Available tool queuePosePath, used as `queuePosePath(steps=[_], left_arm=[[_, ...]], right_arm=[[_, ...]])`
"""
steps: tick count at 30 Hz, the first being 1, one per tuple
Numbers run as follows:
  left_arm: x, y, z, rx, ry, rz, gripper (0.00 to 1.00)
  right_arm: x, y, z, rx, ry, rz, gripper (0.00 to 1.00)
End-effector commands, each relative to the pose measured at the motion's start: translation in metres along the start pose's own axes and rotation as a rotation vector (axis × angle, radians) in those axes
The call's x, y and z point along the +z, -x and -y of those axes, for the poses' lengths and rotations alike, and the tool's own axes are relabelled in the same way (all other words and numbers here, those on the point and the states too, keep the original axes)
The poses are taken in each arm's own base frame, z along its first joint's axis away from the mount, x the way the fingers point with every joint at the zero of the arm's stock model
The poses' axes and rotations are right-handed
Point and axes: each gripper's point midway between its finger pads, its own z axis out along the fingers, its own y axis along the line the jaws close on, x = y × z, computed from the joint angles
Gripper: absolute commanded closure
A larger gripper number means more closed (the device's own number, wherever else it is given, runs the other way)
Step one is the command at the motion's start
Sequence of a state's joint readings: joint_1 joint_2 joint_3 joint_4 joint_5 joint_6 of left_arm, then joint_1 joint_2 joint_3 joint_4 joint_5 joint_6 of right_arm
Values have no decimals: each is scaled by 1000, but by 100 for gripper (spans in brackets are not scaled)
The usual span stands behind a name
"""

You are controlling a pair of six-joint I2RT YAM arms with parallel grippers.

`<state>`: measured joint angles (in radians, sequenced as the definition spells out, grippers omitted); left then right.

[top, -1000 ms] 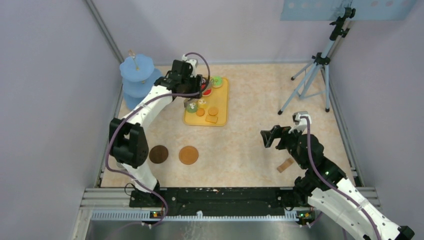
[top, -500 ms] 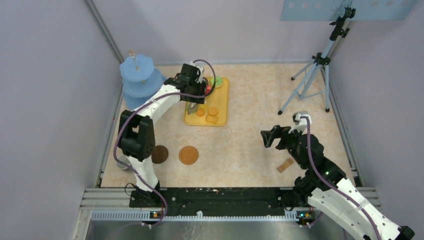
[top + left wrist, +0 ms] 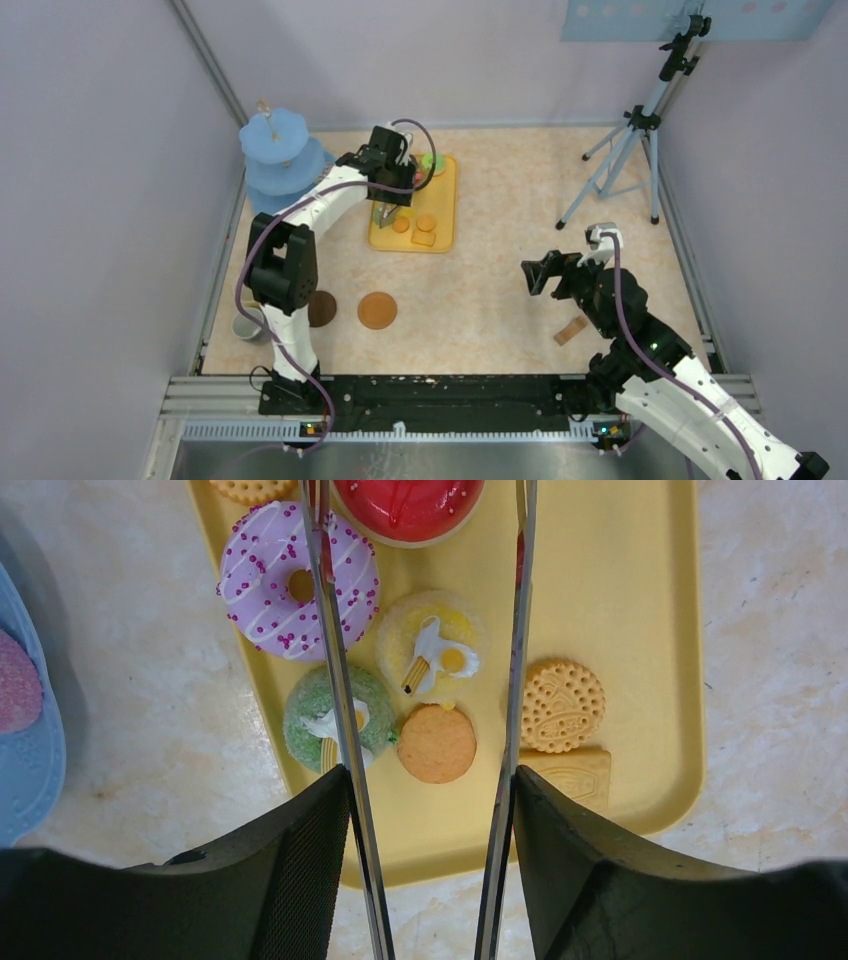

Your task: Serve the afternoon tea

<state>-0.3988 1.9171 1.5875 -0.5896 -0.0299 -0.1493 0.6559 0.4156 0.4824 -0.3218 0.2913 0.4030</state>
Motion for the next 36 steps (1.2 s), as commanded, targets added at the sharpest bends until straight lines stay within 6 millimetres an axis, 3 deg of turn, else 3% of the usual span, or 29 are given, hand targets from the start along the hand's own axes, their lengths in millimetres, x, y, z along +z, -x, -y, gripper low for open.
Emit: queuePosePath(steps=[1, 7, 13, 18, 24, 30, 36], left_arm=[[-1, 16, 4, 27, 21, 37, 36], [2, 15, 4, 29, 38, 31, 41], [-9, 21, 10, 24, 40, 57, 52], [-35, 37, 15, 4, 17, 120, 58], [-79, 49, 8, -41, 43, 209, 58], [-118, 34, -14, -51, 123, 254, 59], [-147, 0, -50, -102, 232, 237, 59]], right_arm=[[2, 12, -1, 6, -7, 41, 4], [1, 12, -1, 8, -7, 41, 4], [1, 13, -1, 10, -4, 42, 4], [1, 13, -1, 10, -4, 42, 4], [1, 12, -1, 9, -3, 41, 4], [1, 13, -2, 9, 3, 47, 4], [-1, 15, -4, 9, 14, 50, 4]])
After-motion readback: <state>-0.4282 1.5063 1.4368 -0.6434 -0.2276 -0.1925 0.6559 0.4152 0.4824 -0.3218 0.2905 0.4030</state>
